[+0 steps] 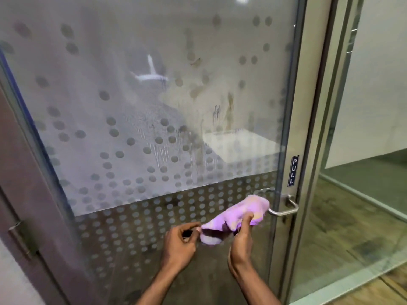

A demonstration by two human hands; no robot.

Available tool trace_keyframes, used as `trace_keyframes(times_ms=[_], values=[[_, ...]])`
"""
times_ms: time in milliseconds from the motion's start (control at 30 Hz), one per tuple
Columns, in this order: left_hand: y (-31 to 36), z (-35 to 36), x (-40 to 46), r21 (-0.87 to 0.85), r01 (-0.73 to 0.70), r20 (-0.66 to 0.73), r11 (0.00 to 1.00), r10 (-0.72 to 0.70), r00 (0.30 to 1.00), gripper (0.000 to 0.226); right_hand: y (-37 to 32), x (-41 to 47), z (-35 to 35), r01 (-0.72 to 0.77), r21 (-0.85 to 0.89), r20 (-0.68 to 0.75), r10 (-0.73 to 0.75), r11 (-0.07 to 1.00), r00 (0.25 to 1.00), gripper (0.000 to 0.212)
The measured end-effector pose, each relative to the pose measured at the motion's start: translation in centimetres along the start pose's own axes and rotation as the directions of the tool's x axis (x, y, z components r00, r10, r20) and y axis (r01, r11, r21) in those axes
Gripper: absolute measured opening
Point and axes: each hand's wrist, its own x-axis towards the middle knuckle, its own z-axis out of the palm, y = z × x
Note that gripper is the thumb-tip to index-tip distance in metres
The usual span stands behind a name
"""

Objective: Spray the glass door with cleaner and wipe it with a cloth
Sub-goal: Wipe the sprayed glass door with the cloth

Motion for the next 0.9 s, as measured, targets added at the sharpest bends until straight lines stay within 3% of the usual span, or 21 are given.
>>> trace_keyframes(times_ms=[100,167,233,300,367,433,500,567,733,800,867,900], values=[[1.1,-1.9,2.2,0.159,-0.177,-0.131,0.971,0.199,0.971,0.026,-1.9,0.6,2.6,0.008,0.010,0.100,-0.009,1.000,0.995,0.077],[2.3,-3.9,4.3,0.289,-0.329,-0.200,0.899,0.393,0.898,0.039,-2.7,1.0,4.2,0.117,-0.096,0.093,-0.109,0.988,0.990,0.072],[3.7,-6.0,6.4,0.425,-0.428,-0.228,0.797,0.552,0.802,0.046,-3.5,1.7,5.2,0.273,-0.228,0.147,-0.244,0.935,0.959,0.095],[4.8,-8.2,8.5,0.550,-0.447,-0.232,0.706,0.643,0.730,0.051,-3.9,2.5,6.5,0.445,-0.416,0.282,-0.353,0.793,0.892,0.112],[5.6,-10.4,10.6,0.661,-0.424,-0.218,0.619,0.699,0.681,0.056,-3.6,3.6,7.7,0.614,-0.543,0.434,-0.435,0.573,0.789,0.113],[6.1,-12.5,12.7,0.752,-0.395,-0.183,0.528,0.743,0.644,0.058,-3.2,5.0,8.6,0.746,-0.594,0.583,-0.478,0.301,0.657,0.098],[6.2,-14.1,14.4,0.815,-0.367,-0.149,0.448,0.774,0.615,0.060,-3.7,5.8,9.4,0.817,-0.574,0.724,-0.430,0.060,0.540,0.068],[6.2,-15.1,15.5,0.850,-0.348,-0.119,0.397,0.786,0.607,0.061,-4.7,6.1,9.9,0.868,-0.494,0.805,-0.399,-0.042,0.439,0.051],[5.1,-15.8,17.1,0.903,-0.308,-0.064,0.299,0.804,0.592,0.061,-7.9,8.3,10.1,0.896,-0.396,0.876,-0.375,-0.202,0.303,0.041],[4.8,-15.5,17.3,0.918,-0.280,-0.072,0.282,0.811,0.581,0.062,-8.7,9.5,10.1,0.873,-0.432,0.867,-0.371,-0.225,0.333,0.048],[4.6,-15.2,17.5,0.926,-0.257,-0.087,0.278,0.816,0.572,0.063,-10.1,9.8,10.5,0.814,-0.517,0.837,-0.356,-0.265,0.415,0.068],[4.5,-15.1,17.6,0.928,-0.251,-0.090,0.277,0.817,0.569,0.064,-10.9,9.8,11.0,0.806,-0.535,0.820,-0.386,-0.254,0.423,0.079]])
